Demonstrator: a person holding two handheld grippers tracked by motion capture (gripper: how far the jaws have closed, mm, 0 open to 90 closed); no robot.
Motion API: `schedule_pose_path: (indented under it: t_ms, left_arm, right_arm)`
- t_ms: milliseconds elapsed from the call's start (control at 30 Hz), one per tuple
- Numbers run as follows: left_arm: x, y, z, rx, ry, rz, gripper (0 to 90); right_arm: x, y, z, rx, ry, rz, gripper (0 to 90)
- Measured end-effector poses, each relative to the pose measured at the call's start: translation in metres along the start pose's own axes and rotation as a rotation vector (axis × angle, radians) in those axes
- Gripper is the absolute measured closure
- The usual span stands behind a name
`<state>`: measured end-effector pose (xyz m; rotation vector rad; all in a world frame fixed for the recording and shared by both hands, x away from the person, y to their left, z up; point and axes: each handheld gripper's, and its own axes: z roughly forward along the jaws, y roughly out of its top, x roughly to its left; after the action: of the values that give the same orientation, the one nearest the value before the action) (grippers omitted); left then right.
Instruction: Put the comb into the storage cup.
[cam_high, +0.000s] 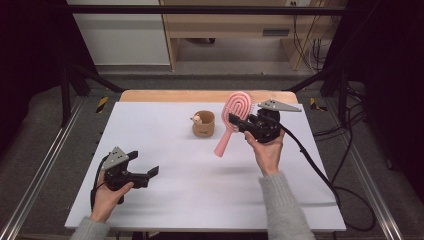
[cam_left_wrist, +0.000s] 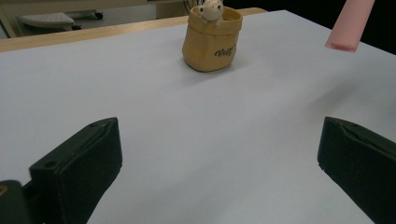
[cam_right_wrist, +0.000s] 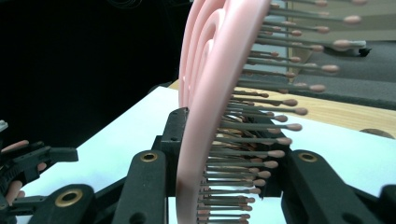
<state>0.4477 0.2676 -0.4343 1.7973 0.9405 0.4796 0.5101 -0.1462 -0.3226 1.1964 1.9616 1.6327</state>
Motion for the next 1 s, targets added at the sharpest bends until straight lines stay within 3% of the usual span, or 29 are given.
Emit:
schedule_pose_path:
  t_ms: [400,1000]
  left_arm:
    - [0.009,-0.014,-0.002,0.006,0.021,0.016,0.0]
    - [0.016,-0.023,-0.002,0.012,0.013,0.003,0.0]
  right_arm:
    - [0.001,0.007,0.002,-0.005,-0.014,-0.018,63.2]
    - [-0.002,0.02,0.019,-0.013,-0.052,-0.036,63.2]
